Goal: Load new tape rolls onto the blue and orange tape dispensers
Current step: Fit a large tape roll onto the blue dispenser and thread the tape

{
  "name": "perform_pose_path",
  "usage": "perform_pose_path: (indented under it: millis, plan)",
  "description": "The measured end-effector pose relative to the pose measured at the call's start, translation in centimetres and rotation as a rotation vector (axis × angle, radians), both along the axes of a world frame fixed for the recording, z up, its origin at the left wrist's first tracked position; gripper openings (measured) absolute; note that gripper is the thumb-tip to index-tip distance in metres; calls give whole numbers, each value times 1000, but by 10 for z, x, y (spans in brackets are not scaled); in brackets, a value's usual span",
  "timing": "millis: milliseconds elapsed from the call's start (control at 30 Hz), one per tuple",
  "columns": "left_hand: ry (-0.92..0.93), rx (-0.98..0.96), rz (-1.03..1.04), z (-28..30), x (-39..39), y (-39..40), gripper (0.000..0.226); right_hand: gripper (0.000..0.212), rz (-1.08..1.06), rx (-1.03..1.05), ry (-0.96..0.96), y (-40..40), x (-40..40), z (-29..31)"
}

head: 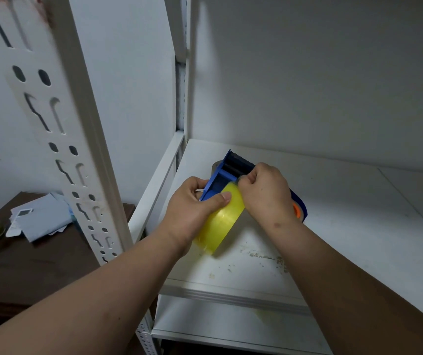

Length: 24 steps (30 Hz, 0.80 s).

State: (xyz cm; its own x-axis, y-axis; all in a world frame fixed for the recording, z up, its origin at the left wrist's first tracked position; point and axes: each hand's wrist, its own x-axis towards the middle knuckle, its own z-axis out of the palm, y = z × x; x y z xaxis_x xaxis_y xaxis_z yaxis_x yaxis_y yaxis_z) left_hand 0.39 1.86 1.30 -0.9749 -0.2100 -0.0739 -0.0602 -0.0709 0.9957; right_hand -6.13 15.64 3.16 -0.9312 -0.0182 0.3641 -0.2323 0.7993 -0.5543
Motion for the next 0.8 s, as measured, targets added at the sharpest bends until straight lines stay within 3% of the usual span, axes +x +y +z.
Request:
perform_pose_path:
  millis: [200, 500, 800]
  plan:
    - [11, -4, -30, 0, -5, -4, 37, 22, -11, 62, 82, -2, 2, 2]
    - [-27, 45, -37, -7, -11, -7, 50, 18, -9, 141, -52, 0, -7, 5]
    - [-25, -12, -160, 0, -12, -13, 50, 25, -47, 385, 45, 2, -17, 4]
